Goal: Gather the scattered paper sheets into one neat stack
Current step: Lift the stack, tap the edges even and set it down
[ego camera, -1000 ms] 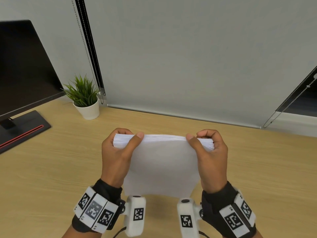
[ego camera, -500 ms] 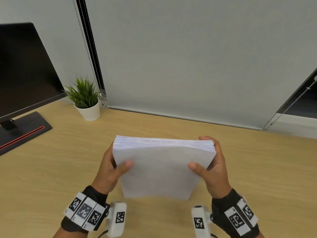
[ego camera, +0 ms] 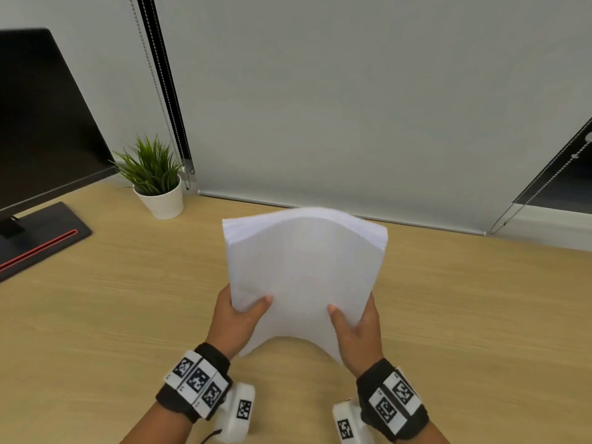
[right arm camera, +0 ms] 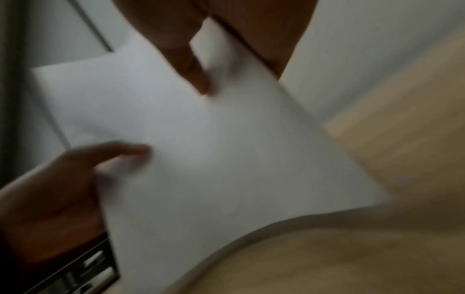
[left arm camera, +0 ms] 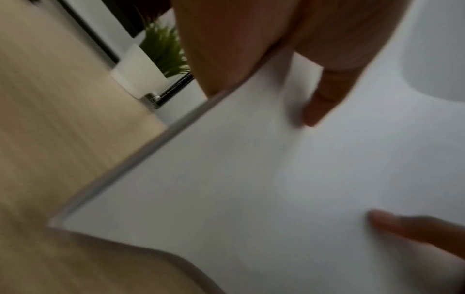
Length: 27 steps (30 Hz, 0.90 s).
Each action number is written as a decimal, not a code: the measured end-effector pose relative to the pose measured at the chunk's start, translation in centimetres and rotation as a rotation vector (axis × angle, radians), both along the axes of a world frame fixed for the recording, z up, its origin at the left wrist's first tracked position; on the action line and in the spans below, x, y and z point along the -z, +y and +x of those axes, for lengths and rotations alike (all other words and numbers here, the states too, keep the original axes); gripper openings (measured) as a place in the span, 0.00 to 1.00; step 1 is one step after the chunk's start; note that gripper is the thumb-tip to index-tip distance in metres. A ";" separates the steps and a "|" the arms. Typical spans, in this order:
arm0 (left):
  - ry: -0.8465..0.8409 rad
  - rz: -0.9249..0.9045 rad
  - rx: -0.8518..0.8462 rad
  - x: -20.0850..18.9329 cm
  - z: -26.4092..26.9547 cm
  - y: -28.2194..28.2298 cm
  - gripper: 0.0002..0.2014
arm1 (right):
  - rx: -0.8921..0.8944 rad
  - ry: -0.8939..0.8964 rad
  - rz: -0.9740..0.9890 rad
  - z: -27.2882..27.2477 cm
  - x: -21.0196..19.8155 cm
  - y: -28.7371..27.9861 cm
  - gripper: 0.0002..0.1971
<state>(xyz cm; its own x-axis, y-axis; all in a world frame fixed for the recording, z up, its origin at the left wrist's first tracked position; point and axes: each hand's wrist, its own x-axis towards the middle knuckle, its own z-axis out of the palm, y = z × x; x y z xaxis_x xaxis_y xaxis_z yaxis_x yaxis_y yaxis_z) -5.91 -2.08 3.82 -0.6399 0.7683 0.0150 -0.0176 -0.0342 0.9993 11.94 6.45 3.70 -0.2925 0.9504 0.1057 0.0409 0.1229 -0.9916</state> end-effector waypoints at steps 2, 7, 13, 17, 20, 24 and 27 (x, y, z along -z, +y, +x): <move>0.030 0.064 -0.134 -0.7 1.3 0.6 0.17 | 0.088 0.064 0.052 -1.0 -0.9 -0.6 0.24; -0.022 0.034 -0.169 0.3 2.0 1.0 0.13 | 0.133 0.079 -0.030 -1.5 0.5 -0.4 0.23; -0.081 -0.158 -0.098 4.0 0.9 0.8 0.14 | 0.064 -0.107 -0.235 -0.9 4.0 1.3 0.22; -0.025 -0.336 0.004 6.4 0.0 0.3 0.12 | 0.034 -0.307 -0.292 -0.6 6.2 1.6 0.33; 0.065 -0.407 0.061 7.7 -0.4 0.1 0.18 | 0.020 -0.401 -0.337 -0.4 7.1 1.2 0.34; 0.085 -0.439 0.045 7.6 -0.8 0.1 0.20 | 0.012 -0.402 -0.279 -0.8 5.5 0.9 0.31; 0.086 -0.407 0.031 6.0 -2.1 -1.2 0.19 | -0.061 -0.398 -0.157 -1.7 3.5 -0.2 0.28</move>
<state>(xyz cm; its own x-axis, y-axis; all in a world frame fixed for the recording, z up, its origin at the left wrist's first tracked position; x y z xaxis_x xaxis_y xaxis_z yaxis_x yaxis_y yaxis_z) -8.04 -3.27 -2.18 -0.6263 0.7412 -0.2414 0.0717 0.3631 0.9290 10.22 6.28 0.23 -0.3377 0.9256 -0.1711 0.4214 -0.0138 -0.9068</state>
